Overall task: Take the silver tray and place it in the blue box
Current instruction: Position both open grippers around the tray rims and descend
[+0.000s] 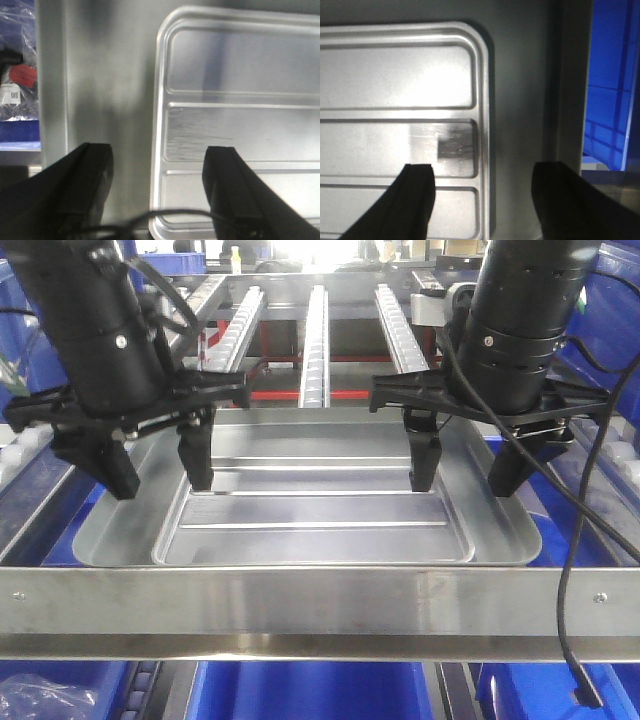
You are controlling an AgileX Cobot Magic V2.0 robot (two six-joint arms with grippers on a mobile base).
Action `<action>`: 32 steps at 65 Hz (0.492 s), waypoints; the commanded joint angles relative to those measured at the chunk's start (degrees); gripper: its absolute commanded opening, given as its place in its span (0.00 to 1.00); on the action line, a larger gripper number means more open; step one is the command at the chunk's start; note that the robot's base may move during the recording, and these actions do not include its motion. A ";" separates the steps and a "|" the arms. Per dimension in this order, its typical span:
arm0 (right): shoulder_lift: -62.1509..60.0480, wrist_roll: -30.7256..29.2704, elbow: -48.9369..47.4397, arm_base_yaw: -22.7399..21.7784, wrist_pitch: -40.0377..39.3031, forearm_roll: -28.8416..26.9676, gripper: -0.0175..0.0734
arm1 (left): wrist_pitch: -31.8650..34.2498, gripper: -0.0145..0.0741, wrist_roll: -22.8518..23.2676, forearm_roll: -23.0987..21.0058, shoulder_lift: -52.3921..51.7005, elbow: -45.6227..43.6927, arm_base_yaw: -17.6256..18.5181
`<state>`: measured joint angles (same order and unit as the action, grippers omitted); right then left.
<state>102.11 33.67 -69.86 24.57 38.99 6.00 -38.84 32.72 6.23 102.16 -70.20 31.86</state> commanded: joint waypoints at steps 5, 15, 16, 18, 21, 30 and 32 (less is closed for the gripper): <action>-1.72 -0.52 -1.92 -0.03 -3.23 0.60 0.76 | 1.39 0.52 0.14 -0.16 -1.45 -1.85 0.31; -0.06 -0.52 -1.92 -0.03 -3.31 0.60 0.76 | 1.39 0.52 0.14 -0.16 -0.43 -1.85 0.31; 0.07 -0.52 -1.92 -0.03 -3.31 0.60 0.76 | 1.39 0.52 0.14 -0.16 -0.25 -1.85 0.31; 0.31 -0.52 -1.92 -0.03 -3.31 0.60 0.76 | 1.39 0.52 0.14 -0.16 0.02 -1.85 0.31; 0.67 -0.52 -1.92 -0.03 -3.31 0.60 0.76 | 1.39 0.52 0.14 -0.16 0.54 -1.85 0.31; 1.60 -0.57 -1.92 -0.03 -3.66 0.60 0.76 | 1.39 0.52 0.14 -0.16 1.35 -1.85 0.31; 1.83 -0.57 -1.92 -0.03 -3.76 0.60 0.76 | 1.39 0.52 0.14 -0.16 1.35 -1.85 0.31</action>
<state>106.19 33.67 -69.86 24.57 37.42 6.01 -38.84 32.72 6.23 105.97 -70.24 31.86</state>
